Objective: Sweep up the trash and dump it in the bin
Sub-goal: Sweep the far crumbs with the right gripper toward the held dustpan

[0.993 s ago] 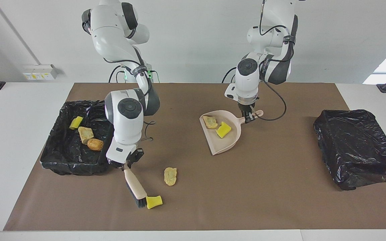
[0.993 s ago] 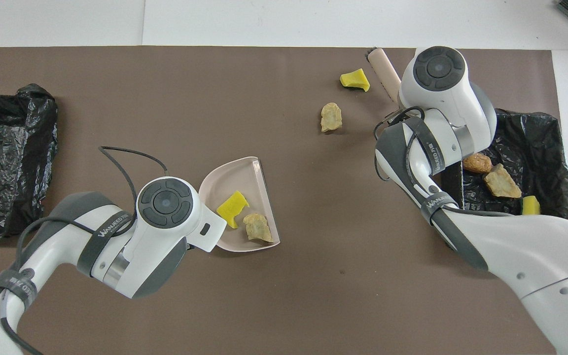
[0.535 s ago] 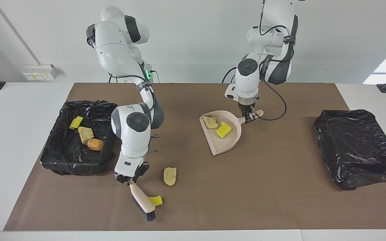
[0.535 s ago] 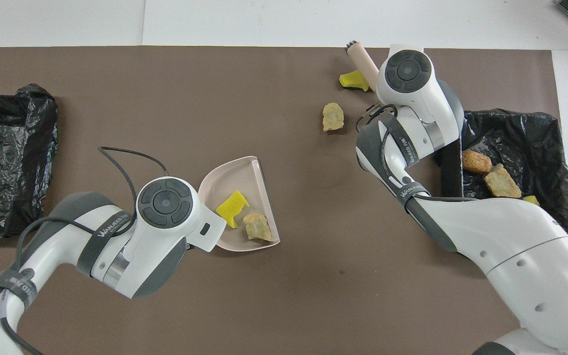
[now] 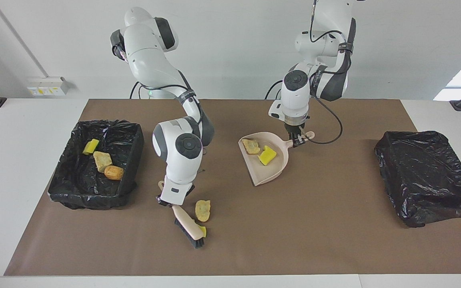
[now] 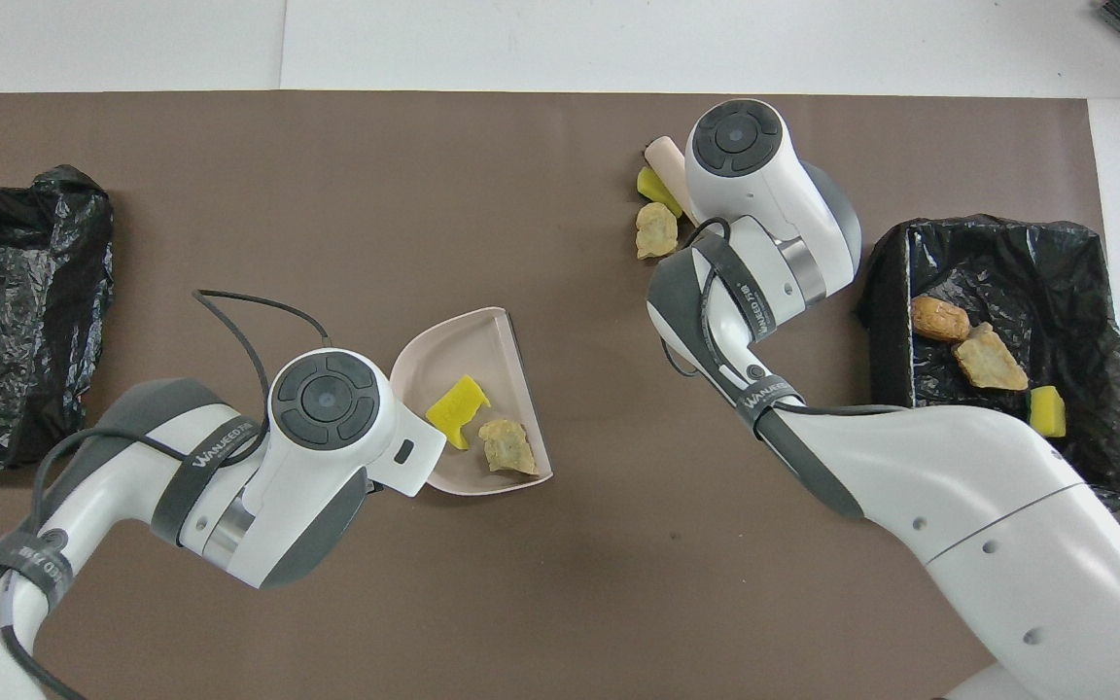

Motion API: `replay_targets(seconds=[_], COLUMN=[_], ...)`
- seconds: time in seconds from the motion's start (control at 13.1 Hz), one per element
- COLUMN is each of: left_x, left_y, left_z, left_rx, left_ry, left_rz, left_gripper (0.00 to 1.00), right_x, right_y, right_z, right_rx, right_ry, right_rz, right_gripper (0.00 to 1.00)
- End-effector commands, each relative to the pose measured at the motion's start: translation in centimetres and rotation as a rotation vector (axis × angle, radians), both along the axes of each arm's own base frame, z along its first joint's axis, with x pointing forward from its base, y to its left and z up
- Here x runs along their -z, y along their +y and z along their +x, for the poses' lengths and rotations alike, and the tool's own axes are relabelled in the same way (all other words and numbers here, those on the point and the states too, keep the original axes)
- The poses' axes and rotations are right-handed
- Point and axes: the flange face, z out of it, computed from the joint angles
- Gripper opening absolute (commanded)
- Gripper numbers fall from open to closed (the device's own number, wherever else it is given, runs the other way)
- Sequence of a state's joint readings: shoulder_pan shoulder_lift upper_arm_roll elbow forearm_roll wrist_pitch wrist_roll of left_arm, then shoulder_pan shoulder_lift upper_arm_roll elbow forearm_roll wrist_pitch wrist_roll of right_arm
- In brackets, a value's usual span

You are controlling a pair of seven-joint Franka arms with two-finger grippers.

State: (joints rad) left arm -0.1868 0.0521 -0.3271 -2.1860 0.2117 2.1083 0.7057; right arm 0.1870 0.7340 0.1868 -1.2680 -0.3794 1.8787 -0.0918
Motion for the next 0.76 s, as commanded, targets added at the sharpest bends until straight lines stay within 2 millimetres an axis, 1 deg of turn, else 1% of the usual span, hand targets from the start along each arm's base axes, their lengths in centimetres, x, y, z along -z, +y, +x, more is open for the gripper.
replay_targets(seconds=[0.0, 0.08, 0.15, 0.31, 0.53, 0.61, 0.69], left_x=[0.3, 0.4, 0.4, 0.5, 0.5, 0.5, 0.6], left_y=[0.8, 1.0, 1.7, 1.9, 2.5, 2.4, 2.9], left_z=[-0.4, -0.3, 0.0, -0.1, 0.2, 0.3, 0.6], left_rx=[-0.087, -0.104, -0.119, -0.120, -0.134, -0.132, -0.136], left_ry=[-0.024, -0.025, -0.021, -0.015, -0.019, -0.022, -0.023], left_rz=[0.010, 0.011, 0.015, 0.019, 0.016, 0.013, 0.010], left_gripper=[0.00, 0.00, 0.00, 0.00, 0.00, 0.00, 0.00], right_x=[-0.4, -0.1, -0.3, 0.0, 0.4, 0.3, 0.5], right_y=[1.3, 2.0, 2.7, 5.1, 7.6, 9.0, 10.1], right_z=[-2.1, -2.9, -3.8, -6.0, -8.6, -9.6, -10.7], right_rx=[0.080, 0.120, 0.148, 0.227, 0.324, 0.353, 0.382], right_ry=[0.107, 0.136, 0.156, 0.196, 0.274, 0.296, 0.310], right_rz=[0.063, 0.079, 0.088, 0.131, 0.231, 0.268, 0.293], right_gripper=[0.00, 0.00, 0.00, 0.00, 0.00, 0.00, 0.00])
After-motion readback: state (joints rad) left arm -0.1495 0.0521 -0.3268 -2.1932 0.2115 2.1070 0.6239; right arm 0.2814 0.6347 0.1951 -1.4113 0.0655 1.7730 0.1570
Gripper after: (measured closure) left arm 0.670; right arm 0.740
